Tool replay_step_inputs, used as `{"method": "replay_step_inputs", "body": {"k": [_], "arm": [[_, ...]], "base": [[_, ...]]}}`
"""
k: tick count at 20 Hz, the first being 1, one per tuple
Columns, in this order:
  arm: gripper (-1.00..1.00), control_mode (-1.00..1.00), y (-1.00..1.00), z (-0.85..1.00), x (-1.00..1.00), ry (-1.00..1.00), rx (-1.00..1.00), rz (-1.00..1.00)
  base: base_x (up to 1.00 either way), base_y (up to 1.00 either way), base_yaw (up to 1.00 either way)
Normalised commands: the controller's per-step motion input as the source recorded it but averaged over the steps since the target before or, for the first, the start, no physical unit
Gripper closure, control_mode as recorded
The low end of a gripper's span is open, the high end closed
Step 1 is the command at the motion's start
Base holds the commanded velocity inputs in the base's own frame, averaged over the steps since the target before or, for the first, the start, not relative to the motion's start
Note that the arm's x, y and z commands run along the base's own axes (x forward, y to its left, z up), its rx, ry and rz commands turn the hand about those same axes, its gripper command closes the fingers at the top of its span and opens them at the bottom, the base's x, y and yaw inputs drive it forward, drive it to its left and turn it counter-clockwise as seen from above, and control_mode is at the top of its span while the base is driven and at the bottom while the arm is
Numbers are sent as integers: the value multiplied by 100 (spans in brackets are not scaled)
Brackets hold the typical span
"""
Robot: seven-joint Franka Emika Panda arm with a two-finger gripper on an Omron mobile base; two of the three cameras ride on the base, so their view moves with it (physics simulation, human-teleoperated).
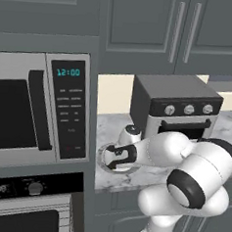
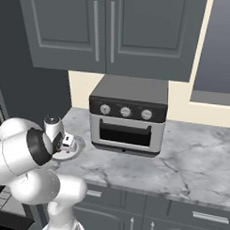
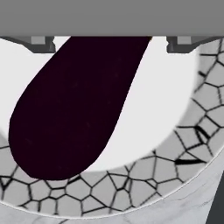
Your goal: Place the eggplant on the rack of the oven.
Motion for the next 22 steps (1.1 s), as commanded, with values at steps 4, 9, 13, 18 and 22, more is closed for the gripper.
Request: {"method": "replay_step_inputs", "body": {"k": [4,9,13,18,22], "arm": [[-100,-100,0,-23,0,0,2,0],[100,-100,0,-13,0,0,0,0],[100,-100,0,0,0,0,0,0],[100,-100,0,20,-15,-2,0,-1],[100,-100,-3,91,-50,-1,0,0]], "base": [[0,0,0],[0,0,0],[0,0,0],[0,0,0],[0,0,0]]}}
